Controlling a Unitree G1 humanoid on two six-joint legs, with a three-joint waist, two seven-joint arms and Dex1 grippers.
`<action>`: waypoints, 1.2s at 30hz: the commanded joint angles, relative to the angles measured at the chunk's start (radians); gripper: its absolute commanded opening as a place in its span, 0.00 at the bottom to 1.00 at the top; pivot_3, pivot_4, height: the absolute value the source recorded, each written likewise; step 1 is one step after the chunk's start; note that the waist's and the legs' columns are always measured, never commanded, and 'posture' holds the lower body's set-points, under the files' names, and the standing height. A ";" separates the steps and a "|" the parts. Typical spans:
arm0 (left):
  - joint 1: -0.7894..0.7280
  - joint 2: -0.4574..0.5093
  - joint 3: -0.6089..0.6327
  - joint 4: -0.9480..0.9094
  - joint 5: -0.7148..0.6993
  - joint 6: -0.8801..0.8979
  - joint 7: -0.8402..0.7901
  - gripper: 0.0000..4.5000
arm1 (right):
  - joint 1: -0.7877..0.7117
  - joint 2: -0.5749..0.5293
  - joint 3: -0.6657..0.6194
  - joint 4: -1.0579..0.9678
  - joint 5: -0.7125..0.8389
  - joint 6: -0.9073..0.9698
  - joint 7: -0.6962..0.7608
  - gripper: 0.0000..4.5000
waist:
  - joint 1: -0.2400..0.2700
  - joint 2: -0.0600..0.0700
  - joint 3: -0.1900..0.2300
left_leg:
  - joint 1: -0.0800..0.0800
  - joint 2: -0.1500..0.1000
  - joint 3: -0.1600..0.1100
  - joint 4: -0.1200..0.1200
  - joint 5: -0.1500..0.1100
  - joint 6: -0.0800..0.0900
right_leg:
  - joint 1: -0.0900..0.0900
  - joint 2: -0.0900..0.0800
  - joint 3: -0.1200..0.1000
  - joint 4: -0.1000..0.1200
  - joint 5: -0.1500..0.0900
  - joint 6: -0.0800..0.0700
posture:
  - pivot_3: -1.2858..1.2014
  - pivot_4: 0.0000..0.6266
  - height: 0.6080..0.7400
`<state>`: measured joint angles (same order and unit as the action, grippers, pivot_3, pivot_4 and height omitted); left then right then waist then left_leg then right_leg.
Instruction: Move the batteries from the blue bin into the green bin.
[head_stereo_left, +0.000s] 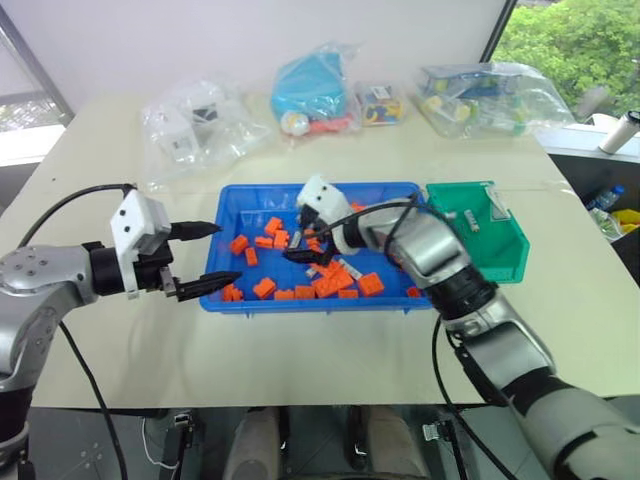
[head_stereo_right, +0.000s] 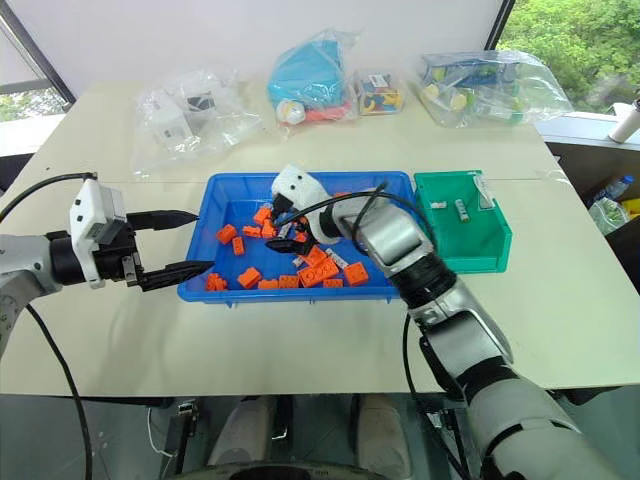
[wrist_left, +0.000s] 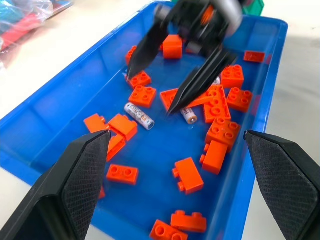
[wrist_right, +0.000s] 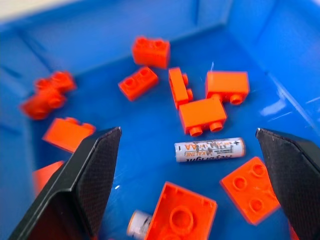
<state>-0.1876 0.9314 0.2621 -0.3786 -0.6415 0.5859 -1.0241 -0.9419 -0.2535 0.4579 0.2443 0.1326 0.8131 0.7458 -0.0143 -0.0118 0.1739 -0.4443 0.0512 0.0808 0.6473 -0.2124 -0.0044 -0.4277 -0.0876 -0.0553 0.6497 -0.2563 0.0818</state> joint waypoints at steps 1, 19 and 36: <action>-0.015 0.009 0.033 -0.033 -0.015 0.002 0.015 1.00 | -0.056 0.033 0.021 0.092 -0.060 -0.079 -0.009 0.98 | -0.001 0.000 0.000 | 0.000 0.000 0.000 0.000 0.000 0.000 | 0.000 0.000 0.000 0.000 0.000 0.000 | 0.52 0.24 0.97; -0.023 -0.001 0.037 -0.033 -0.017 -0.005 0.042 1.00 | -0.083 0.102 0.039 0.313 -0.185 -0.218 0.092 0.50 | -0.003 0.000 0.000 | 0.001 0.000 0.000 -0.001 0.000 0.000 | 0.000 0.000 0.000 0.000 0.000 0.000 | 0.52 0.24 0.97; -0.129 -0.061 -0.077 0.041 0.010 -0.033 0.013 1.00 | 0.011 -0.384 -0.415 -0.201 -0.039 0.169 0.071 0.50 | 0.019 0.000 0.000 | 0.000 -0.001 0.000 -0.001 0.000 0.000 | 0.001 -0.001 0.000 -0.002 0.000 0.000 | 0.52 0.24 0.97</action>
<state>-0.3007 0.8700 0.1800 -0.3285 -0.6341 0.5730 -1.0024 -0.9568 -0.6016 0.0797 0.1008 0.0836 0.9564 0.8099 0.0050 -0.0121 0.1740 -0.4446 0.0501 0.0809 0.6466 -0.2125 -0.0043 -0.4271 -0.0888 -0.0555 0.6476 -0.2563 0.0818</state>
